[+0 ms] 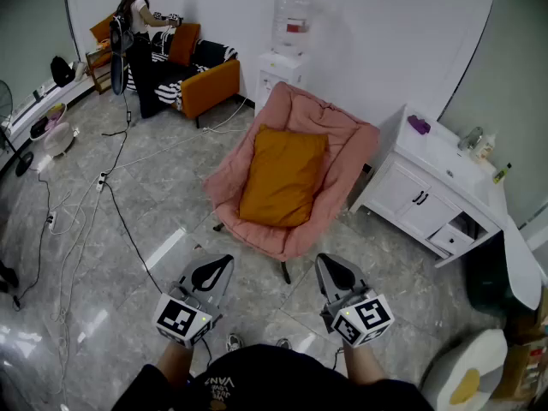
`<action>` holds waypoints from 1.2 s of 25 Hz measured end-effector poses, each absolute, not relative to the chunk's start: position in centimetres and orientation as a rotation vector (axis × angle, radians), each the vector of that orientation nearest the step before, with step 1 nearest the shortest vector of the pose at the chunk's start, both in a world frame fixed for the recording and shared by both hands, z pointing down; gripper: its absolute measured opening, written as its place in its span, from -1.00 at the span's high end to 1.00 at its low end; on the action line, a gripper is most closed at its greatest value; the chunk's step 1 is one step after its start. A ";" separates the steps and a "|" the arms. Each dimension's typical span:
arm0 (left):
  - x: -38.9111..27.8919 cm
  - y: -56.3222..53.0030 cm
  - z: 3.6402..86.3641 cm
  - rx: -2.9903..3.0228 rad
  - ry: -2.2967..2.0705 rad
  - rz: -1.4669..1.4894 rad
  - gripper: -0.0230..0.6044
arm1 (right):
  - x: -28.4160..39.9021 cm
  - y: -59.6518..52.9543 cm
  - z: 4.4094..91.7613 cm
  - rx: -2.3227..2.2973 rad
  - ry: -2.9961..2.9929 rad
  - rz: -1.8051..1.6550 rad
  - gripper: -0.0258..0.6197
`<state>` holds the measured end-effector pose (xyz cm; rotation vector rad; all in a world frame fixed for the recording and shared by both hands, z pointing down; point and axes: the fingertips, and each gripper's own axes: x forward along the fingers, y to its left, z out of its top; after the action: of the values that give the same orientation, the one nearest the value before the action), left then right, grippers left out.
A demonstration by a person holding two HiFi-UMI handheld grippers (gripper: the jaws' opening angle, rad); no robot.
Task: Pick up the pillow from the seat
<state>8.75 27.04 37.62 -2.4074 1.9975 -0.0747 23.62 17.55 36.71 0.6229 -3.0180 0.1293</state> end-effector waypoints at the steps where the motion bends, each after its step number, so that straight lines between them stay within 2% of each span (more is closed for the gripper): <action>1: 8.6 27.2 37.7 -2.411 1.997 -0.079 0.87 | 23.4 17.7 36.7 0.624 -3.019 0.129 0.92; 15: 5.2 29.4 38.5 -2.537 1.881 -0.068 0.86 | 19.9 20.9 36.9 0.653 -3.091 0.248 0.91; 16: 5.0 29.5 38.8 -2.568 1.866 -0.056 0.79 | 19.8 21.1 37.1 0.681 -3.088 0.255 0.91; 17: 4.9 29.6 39.1 -2.602 1.851 -0.046 0.57 | 19.7 21.3 37.3 0.707 -3.086 0.267 0.91; 18: 4.9 29.7 39.4 -2.633 1.837 -0.044 0.23 | 19.6 21.5 37.5 0.731 -3.085 0.285 0.91; 19: 4.8 29.9 39.6 -2.655 1.824 -0.048 0.11 | 19.5 21.7 37.6 0.753 -3.083 0.310 0.86; 20: 4.6 30.0 39.9 -2.667 1.815 -0.054 0.11 | 19.5 21.8 37.8 0.776 -3.077 0.334 0.49; 21: 4.4 30.1 40.1 -2.672 1.815 -0.054 0.11 | 19.5 21.7 38.1 0.801 -3.065 0.352 0.32; 26: 3.8 29.6 41.5 -2.710 1.822 -0.005 0.11 | 19.9 20.6 39.3 0.892 -2.987 0.352 0.16; 30: 2.3 28.1 42.6 -2.731 1.875 0.015 0.10 | 19.0 18.7 40.0 0.887 -2.966 0.379 0.14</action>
<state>2.34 28.12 42.59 -2.7314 1.8755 0.0147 19.03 18.71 40.03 0.8873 -2.9656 0.3795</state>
